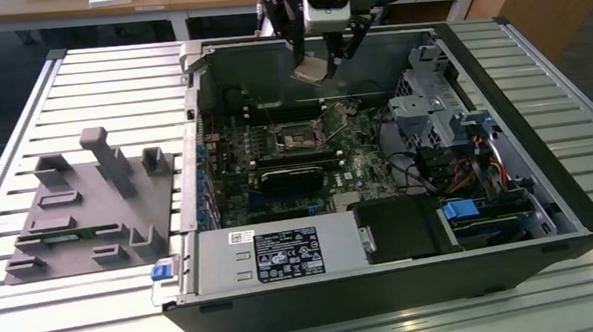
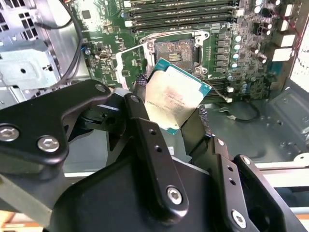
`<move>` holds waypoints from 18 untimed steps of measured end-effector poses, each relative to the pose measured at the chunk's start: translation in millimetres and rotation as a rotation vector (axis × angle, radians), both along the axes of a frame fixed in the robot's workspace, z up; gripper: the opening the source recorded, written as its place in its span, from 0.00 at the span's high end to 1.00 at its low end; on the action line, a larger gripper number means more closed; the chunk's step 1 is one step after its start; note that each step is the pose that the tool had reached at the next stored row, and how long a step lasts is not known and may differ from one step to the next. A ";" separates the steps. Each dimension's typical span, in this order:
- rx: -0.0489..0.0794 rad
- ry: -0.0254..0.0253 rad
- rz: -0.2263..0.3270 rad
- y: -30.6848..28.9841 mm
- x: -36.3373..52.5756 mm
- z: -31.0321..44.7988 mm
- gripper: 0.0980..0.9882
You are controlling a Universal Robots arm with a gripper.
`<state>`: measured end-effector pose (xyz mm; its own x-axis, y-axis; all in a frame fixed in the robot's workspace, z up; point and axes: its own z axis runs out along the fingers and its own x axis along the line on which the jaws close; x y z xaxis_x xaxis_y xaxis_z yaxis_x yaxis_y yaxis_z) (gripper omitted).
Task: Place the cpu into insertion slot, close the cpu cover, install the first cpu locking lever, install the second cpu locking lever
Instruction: 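Place the cpu into insertion slot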
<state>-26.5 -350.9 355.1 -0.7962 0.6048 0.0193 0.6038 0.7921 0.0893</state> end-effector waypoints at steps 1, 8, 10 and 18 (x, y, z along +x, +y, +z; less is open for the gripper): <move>0.000 0.0000 -0.011 0.0 0.0 -0.1 0.51; 0.000 0.0000 -0.086 0.0 0.0 -1.1 0.51; 0.000 0.0000 -0.105 0.0 0.0 -1.3 0.51; 0.000 0.0000 -0.194 0.0 0.0 -2.4 0.51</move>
<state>-26.6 -350.9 352.7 -0.6644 0.7471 0.0193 0.7454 0.6606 0.0892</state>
